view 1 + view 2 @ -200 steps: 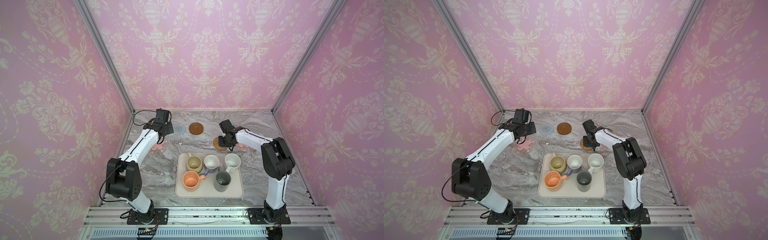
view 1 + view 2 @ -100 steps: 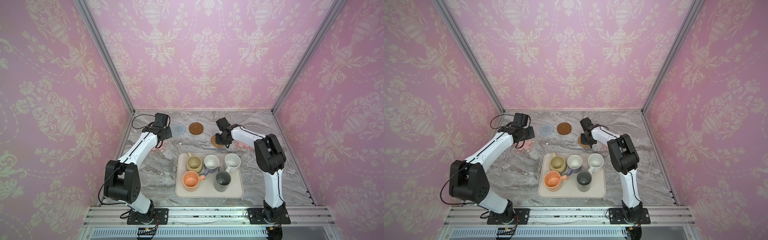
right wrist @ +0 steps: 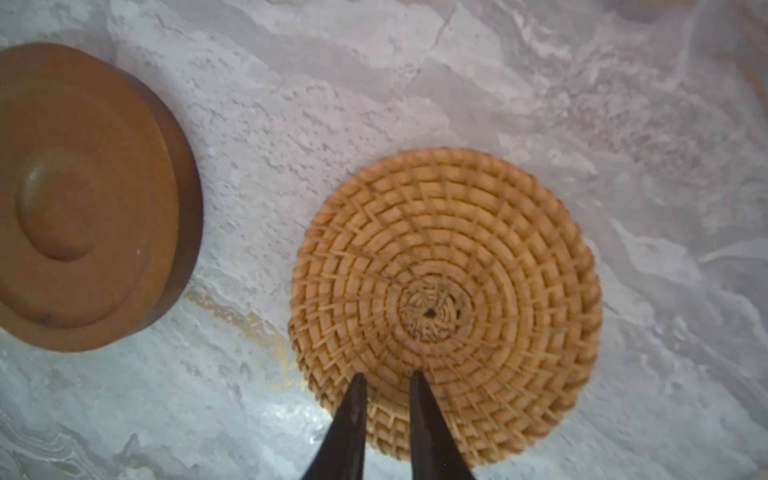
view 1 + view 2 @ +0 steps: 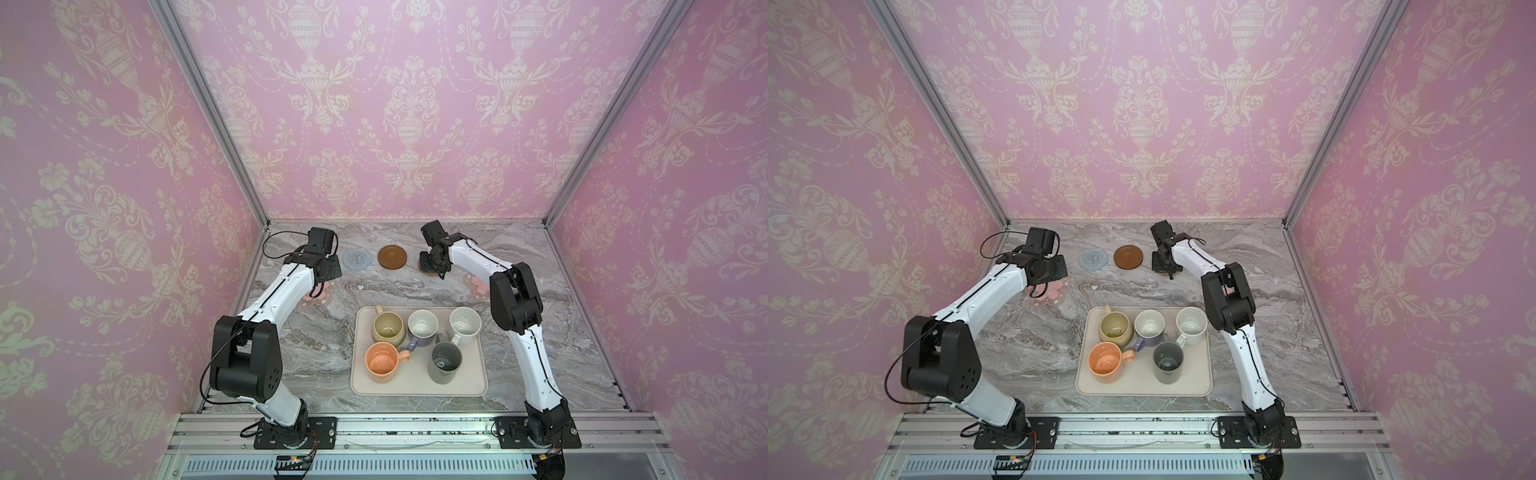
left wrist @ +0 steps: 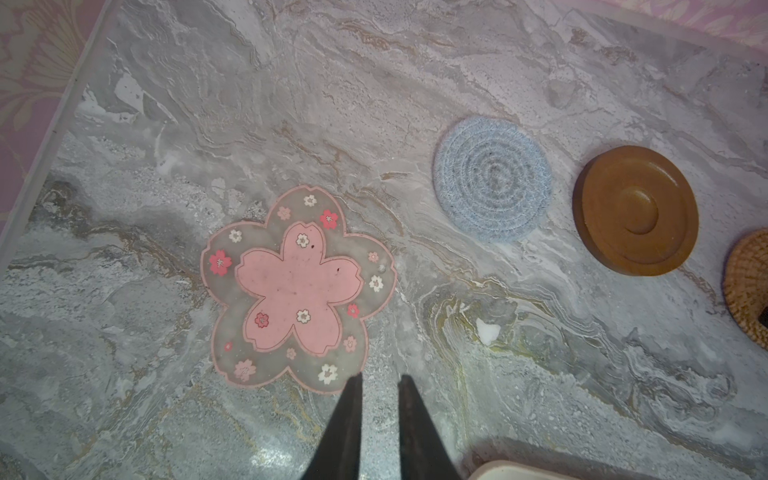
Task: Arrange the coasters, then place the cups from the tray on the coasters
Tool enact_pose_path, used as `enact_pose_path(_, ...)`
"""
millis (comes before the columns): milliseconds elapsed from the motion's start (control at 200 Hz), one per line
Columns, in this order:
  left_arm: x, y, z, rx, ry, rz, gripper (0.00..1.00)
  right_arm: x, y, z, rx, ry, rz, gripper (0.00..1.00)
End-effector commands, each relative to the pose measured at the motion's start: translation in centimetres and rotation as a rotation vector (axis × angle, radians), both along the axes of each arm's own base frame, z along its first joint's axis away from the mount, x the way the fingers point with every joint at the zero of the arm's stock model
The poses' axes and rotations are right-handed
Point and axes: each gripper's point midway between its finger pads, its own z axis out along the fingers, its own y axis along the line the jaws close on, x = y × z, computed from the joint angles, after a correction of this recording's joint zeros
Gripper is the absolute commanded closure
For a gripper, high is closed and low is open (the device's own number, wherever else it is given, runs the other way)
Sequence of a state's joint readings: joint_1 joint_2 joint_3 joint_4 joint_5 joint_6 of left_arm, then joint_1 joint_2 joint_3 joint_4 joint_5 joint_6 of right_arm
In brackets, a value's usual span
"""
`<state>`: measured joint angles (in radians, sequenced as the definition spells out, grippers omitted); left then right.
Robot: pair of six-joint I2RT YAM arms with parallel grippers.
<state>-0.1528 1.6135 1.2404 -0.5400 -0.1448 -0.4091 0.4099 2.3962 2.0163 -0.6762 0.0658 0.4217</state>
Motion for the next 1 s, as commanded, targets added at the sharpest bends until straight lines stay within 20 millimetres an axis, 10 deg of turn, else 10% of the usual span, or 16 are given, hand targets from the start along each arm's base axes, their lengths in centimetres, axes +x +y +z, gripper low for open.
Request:
enact_pose_path(0,-0.4,0.8,-1.9,0.015,0.055,0.023,0.8,-0.1,-0.5,-1.7,-0.014,0.061,0.0,0.79)
enact_pose_path(485,0.4,1.4,-4.5,-0.001,0.11,0.047,0.8,3.2,0.2,1.2,0.084,-0.002,0.011,0.79)
enact_pose_path(996,-2.0,4.4,-4.9,0.026,0.186,0.133,0.66,-0.5,3.1,10.4,0.156,-0.136,0.197,0.63)
